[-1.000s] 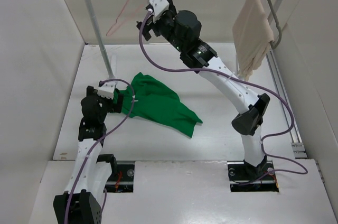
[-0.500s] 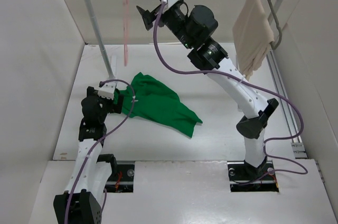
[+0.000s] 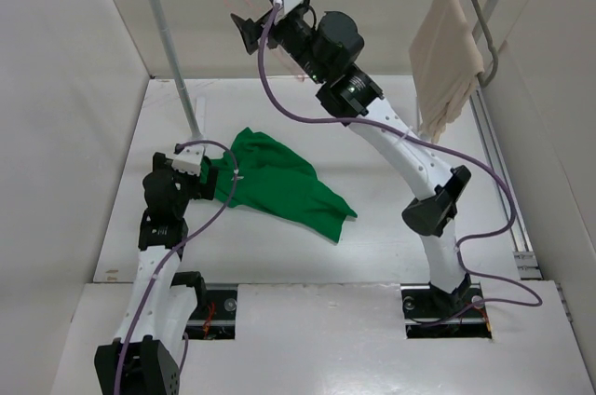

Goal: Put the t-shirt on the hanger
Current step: Grab a hanger with the right arm

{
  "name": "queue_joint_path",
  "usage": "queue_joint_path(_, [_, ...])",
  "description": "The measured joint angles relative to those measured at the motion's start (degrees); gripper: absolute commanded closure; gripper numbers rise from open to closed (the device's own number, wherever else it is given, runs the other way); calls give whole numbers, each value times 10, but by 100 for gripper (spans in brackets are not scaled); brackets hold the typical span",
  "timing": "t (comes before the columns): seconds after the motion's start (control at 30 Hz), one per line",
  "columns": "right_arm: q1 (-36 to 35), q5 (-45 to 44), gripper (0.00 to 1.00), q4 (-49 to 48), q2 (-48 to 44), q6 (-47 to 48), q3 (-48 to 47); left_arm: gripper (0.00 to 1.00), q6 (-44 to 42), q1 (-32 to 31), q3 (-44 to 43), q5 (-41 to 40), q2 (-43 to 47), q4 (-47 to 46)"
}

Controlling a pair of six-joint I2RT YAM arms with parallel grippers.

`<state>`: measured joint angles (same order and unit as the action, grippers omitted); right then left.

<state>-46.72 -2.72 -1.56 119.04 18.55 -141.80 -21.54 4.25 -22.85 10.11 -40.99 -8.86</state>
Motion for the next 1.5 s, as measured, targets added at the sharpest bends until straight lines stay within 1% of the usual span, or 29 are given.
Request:
queue_joint_path(0.07, [11,5,0,-2,8,-3,3,0,0,0,0,0,2,-1])
queue_joint_path(0.1, [21,12,3,-2,14,-6,3,0,0,0,0,0,4,-1])
queue_joint_path(0.2, [63,58,28,-5,42,-18,-9,0,0,0,0,0,9,-3])
queue_joint_path(0.27, [87,92,43,-6,72,-35,-33,0,-1,0,0,0,11,-4])
queue_joint_path(0.33, [106,114,46,-6,94,-49,-42,0,-1,0,0,0,11,-4])
queue_joint_path(0.4, [111,127,43,-1,107,-59,-42,0,-1,0,0,0,11,-4])
queue_joint_path(0.43, [109,134,39,0,110,-62,-40,0,-1,0,0,0,11,-4])
queue_joint_path(0.53, [93,137,33,-1,106,-68,-32,0,-1,0,0,0,11,-4])
queue_joint_path(0.57, [91,137,33,-1,104,-68,-30,0,-1,0,0,0,11,-4])
queue_joint_path(0.63, [83,132,30,-1,90,-68,-16,0,-1,0,0,0,11,-3])
queue_joint_path(0.77, [74,124,29,-1,61,-68,-10,0,-1,0,0,0,11,-4])
queue_joint_path(0.9, [67,112,23,-6,30,-68,-10,0,-1,0,0,0,11,-5])
queue_joint_path(0.93, [64,110,20,-7,24,-68,-10,0,-1,0,0,0,11,-6])
queue_joint_path(1.03, [49,97,17,-11,14,-68,-17,0,-1,0,0,0,11,-9])
queue_joint_path(1.07, [41,92,14,-14,14,-70,-21,0,-1,0,0,0,11,-9])
queue_joint_path(1.17, [14,60,11,-19,14,-75,-22,0,-1,0,1,0,11,-12])
queue_joint_path(1.2, [3,45,7,-18,14,-77,-22,0,-1,0,2,0,11,-13])
queue_joint_path(1.27, [-17,12,5,-17,16,-79,-24,0,-1,0,5,0,10,-13])
queue_joint_path(1.3, [-27,-8,0,-17,20,-79,-32,0,-1,0,7,0,10,-13])
queue_joint_path(1.4, [-52,-49,0,-25,42,-80,-63,0,-1,0,8,0,10,-12])
queue_joint_path(1.5, [-65,-92,0,-42,58,-80,-68,0,-1,0,8,0,10,-12])
